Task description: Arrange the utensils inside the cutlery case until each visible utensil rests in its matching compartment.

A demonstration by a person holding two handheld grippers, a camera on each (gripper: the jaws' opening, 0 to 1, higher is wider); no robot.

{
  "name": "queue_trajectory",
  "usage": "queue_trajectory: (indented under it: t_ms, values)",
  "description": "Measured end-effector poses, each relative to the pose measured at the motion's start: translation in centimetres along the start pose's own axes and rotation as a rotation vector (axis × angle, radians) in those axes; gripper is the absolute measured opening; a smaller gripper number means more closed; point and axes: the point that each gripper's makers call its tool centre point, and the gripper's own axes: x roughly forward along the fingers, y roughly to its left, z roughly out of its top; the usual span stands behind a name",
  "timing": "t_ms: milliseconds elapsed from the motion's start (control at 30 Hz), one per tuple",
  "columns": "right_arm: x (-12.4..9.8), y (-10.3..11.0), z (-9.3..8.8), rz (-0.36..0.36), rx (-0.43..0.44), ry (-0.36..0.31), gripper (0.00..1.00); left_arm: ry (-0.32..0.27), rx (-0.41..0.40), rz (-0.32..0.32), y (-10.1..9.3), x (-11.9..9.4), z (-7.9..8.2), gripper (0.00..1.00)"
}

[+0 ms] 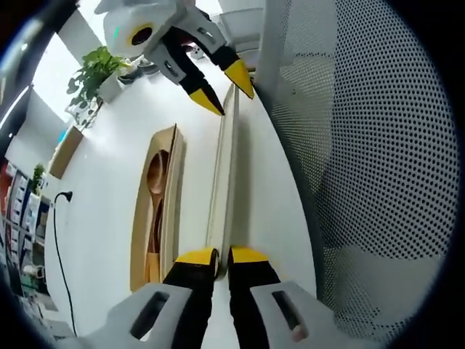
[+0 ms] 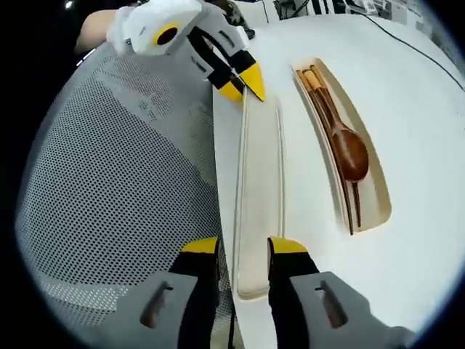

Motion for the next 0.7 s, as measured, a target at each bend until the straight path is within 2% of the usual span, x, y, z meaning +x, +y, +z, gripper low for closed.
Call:
queue_trajectory:
  t_ms: [67,233,300,367,400,433,533,700]
  values:
    - [0.0,0.1,-0.2,-0.004,-0.010,0.005,0.22,-0.010,-0.035,-0.003,0.0,-0.1,0.2,0.06]
    - [-0.2,-1.1,-0.4,-0.077,-0.049,0.010,0.19,-0.031,-0.077,-0.012,-0.2,-0.1,0.4,0.06]
    - [-0.3,-1.8,-0.2,-0.125,-0.108,-0.002,0.13,-0.045,-0.098,-0.022,-0.2,-0.1,0.6,0.05]
    - [-0.5,-1.9,0.0,-0.135,-0.146,-0.011,0.08,-0.060,-0.136,-0.036,-0.4,0.0,0.8,0.06]
    - [-0.5,-1.9,0.0,-0.140,-0.121,-0.016,0.08,-0.068,-0.146,-0.035,-0.3,0.0,0.9,0.06]
    - [-0.5,-2.1,0.1,-0.144,-0.121,-0.018,0.08,-0.067,-0.172,-0.041,-0.4,0.0,0.8,0.06]
    - [-0.5,-2.5,0.1,-0.169,-0.143,-0.020,0.08,-0.071,-0.172,-0.042,-0.4,0.0,0.9,0.06]
    - [0.3,-3.1,-0.2,-0.212,-0.204,0.026,0.11,-0.073,-0.184,-0.039,-0.4,0.0,0.8,0.06]
